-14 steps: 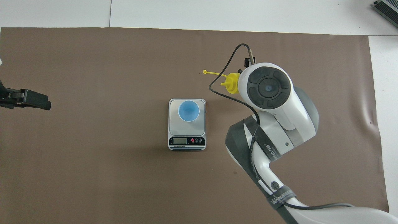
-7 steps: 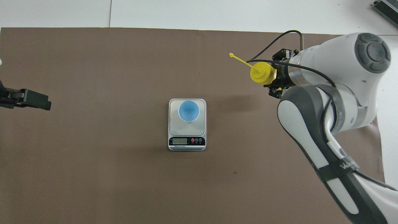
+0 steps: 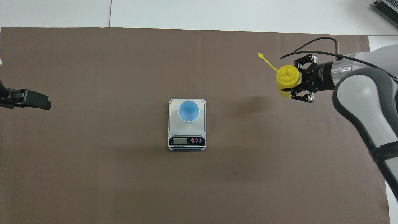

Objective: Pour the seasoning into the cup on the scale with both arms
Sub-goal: 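Turn the bottle upright and carry it back with the right gripper, then lower the yellow bottle onto the table with the right gripper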

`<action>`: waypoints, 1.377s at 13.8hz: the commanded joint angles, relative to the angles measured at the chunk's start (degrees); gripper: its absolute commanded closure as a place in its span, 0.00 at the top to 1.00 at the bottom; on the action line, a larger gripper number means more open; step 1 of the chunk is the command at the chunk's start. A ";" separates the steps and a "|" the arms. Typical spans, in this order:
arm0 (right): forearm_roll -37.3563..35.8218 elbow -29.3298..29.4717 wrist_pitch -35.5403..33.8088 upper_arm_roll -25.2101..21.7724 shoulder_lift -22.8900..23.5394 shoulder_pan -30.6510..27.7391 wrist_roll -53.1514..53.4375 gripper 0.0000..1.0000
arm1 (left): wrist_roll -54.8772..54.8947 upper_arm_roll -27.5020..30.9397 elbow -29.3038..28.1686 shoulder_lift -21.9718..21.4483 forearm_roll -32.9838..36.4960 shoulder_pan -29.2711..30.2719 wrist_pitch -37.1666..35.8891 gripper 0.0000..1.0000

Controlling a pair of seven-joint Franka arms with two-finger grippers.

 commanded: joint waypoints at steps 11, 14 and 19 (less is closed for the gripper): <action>22.28 -6.64 -6.96 0.76 2.94 -15.80 -24.73 0.00 | -0.24 -0.57 -0.54 -0.55 0.61 0.94 -0.62 1.00; 22.37 -5.85 -8.55 0.85 5.93 -17.47 -27.90 0.00 | -0.24 -0.57 -0.54 -0.55 0.61 0.94 -0.62 1.00; 22.54 -5.59 -7.76 0.76 7.96 -17.91 -29.66 0.00 | -0.24 -0.66 -0.54 -0.55 0.61 0.94 -0.62 1.00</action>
